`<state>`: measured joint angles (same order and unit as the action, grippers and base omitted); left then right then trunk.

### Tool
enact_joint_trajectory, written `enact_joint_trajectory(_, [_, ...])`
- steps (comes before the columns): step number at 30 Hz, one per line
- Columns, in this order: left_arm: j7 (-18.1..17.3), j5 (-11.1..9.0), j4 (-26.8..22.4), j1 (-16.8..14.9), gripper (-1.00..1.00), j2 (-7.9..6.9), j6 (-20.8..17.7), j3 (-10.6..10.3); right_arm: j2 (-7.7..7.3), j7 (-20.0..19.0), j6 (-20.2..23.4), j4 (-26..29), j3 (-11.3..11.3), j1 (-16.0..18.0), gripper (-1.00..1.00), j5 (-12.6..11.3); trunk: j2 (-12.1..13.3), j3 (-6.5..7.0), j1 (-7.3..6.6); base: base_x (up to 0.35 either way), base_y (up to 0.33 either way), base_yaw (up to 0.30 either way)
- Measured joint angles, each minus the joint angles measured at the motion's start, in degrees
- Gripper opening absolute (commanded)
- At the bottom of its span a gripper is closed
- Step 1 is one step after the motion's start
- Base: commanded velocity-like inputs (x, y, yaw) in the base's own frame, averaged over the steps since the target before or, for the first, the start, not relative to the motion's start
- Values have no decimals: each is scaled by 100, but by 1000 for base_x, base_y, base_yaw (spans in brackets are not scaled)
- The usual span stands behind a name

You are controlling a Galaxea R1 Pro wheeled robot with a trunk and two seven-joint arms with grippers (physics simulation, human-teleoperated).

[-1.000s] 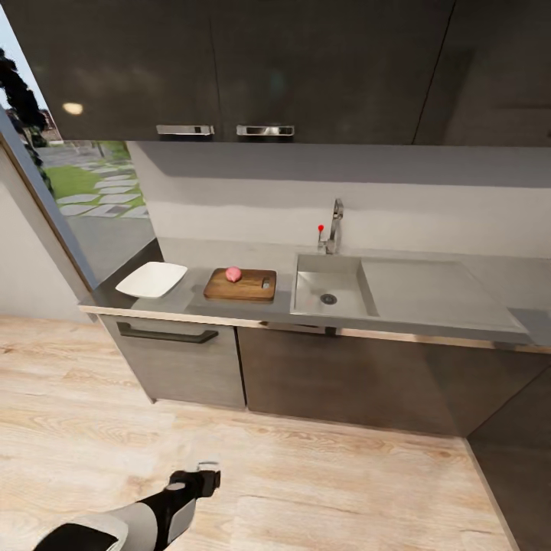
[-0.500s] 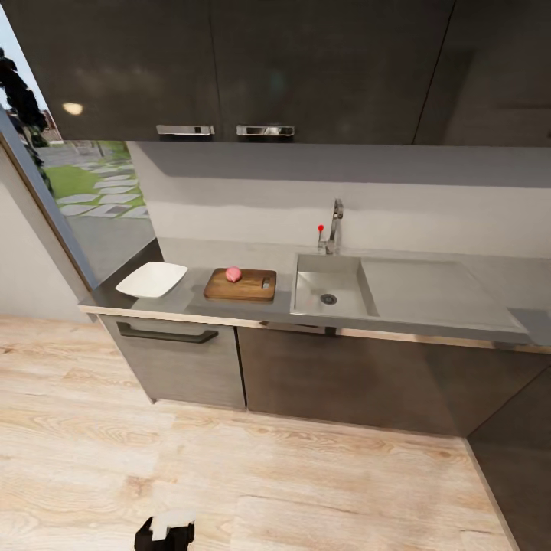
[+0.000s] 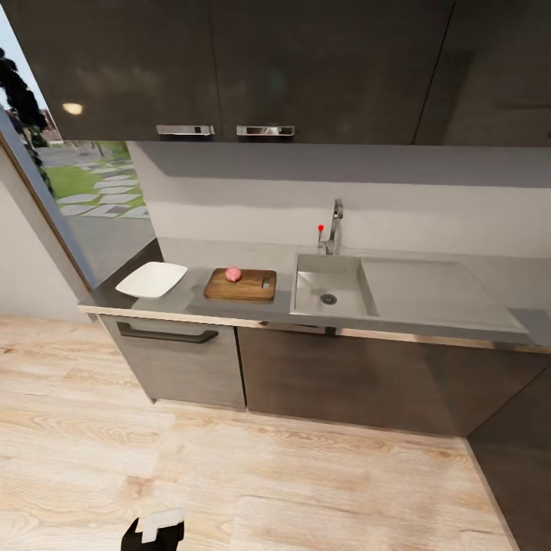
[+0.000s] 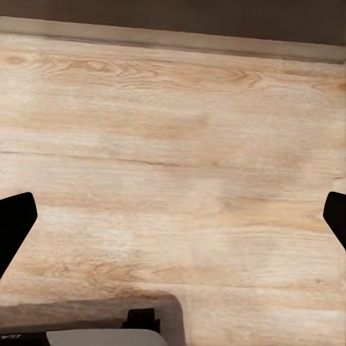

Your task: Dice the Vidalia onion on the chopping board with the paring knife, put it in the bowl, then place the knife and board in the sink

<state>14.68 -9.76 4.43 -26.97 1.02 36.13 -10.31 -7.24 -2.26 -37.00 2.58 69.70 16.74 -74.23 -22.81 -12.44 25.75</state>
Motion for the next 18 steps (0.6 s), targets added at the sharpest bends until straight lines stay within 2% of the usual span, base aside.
enact_joint_trajectory(9, [-4,-1,2,-1,100,-91,3,1,37,16,-5,12,-4,-4,100,-12,0,2,0,0,0,-21])
enact_joint_trajectory(18, [-6,0,3,-1,100,-121,3,0,29,6,-7,11,0,-6,100,-261,0,43,0,0,0,-209])
